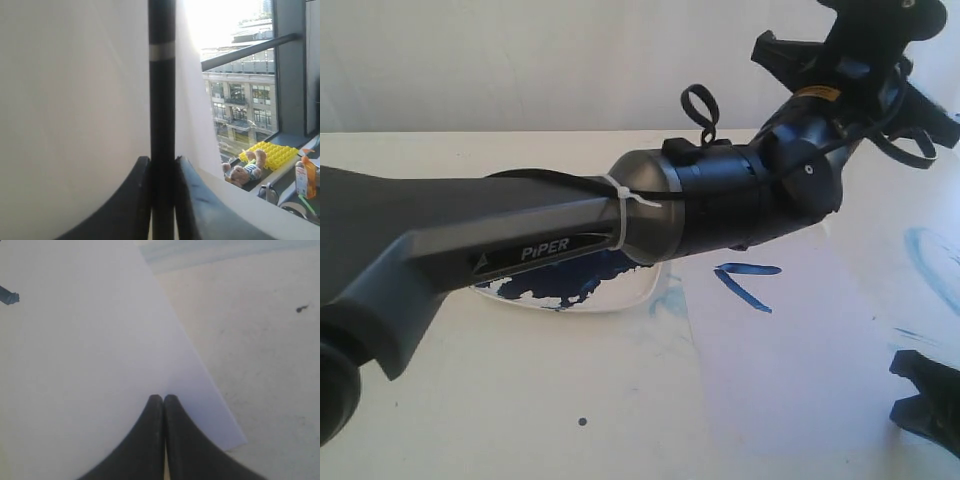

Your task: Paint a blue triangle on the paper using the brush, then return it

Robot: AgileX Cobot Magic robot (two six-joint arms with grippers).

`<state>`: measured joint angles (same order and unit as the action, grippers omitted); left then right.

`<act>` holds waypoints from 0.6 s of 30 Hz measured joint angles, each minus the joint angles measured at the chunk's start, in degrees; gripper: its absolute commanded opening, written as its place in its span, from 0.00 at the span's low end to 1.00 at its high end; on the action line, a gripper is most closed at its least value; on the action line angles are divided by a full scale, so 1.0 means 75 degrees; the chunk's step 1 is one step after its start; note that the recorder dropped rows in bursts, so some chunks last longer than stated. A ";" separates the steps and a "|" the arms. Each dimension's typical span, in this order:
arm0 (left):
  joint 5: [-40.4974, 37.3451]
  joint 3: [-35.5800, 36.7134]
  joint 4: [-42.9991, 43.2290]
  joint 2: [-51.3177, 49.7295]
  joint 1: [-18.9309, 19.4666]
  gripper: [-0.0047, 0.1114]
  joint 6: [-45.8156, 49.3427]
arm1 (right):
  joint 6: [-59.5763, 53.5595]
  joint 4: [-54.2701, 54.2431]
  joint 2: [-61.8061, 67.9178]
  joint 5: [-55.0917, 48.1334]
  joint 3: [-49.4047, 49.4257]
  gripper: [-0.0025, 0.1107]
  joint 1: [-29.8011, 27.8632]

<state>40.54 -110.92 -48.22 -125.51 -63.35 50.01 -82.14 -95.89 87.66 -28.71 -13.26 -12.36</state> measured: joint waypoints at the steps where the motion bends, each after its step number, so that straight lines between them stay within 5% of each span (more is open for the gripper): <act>1: 0.0116 0.0000 -0.0092 0.0000 0.0000 0.04 0.0000 | 0.0000 0.0000 0.0000 0.0000 0.0000 0.02 0.0000; 18: 0.1305 0.0000 -0.2703 -0.0439 0.0000 0.04 0.0469 | 0.0000 0.0021 0.0000 0.0000 0.0000 0.02 0.0000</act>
<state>50.33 -110.92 -68.50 -128.81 -63.35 53.53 -82.14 -95.73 87.66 -28.71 -13.26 -12.36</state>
